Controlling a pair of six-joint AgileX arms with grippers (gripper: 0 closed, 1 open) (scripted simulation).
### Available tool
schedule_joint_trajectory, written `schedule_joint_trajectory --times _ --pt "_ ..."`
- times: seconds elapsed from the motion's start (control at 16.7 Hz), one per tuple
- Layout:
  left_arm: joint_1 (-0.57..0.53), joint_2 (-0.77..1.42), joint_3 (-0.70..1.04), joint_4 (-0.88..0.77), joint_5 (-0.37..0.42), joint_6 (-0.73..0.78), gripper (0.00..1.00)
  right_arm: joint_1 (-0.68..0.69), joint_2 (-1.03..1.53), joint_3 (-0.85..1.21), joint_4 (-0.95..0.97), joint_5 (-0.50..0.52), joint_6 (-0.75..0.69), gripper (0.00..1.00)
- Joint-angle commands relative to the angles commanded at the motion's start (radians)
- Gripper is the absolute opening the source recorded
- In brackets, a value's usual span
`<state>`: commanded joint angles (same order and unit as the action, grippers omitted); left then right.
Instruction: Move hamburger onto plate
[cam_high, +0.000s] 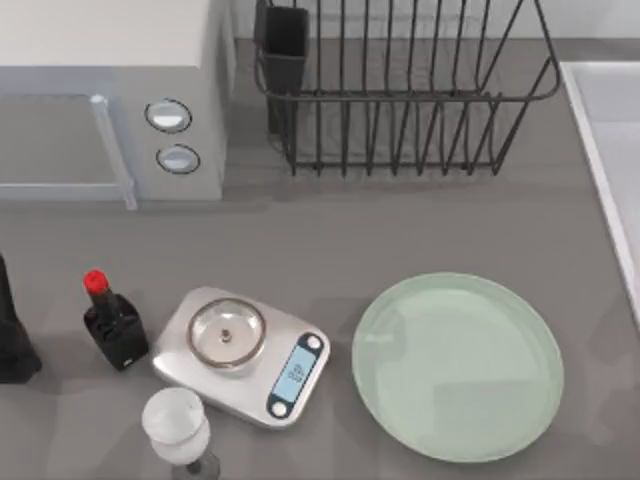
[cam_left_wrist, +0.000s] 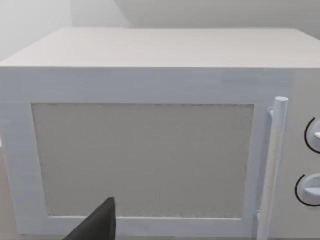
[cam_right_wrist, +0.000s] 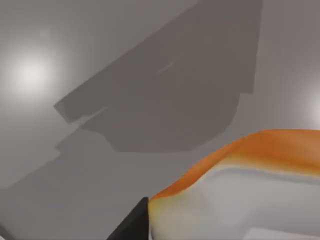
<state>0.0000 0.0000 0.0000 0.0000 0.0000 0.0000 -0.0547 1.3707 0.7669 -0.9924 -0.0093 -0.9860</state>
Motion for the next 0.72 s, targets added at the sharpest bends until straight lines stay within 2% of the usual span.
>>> schedule_joint_trajectory --times 0.24,0.72 --pt "0.000 0.000 0.000 0.000 0.000 0.000 1.00 -0.003 -0.073 0.106 -0.158 0.001 0.003 0.00" --pt "0.000 0.000 0.000 0.000 0.000 0.000 1.00 0.019 -0.062 0.134 -0.174 0.000 -0.027 0.00"
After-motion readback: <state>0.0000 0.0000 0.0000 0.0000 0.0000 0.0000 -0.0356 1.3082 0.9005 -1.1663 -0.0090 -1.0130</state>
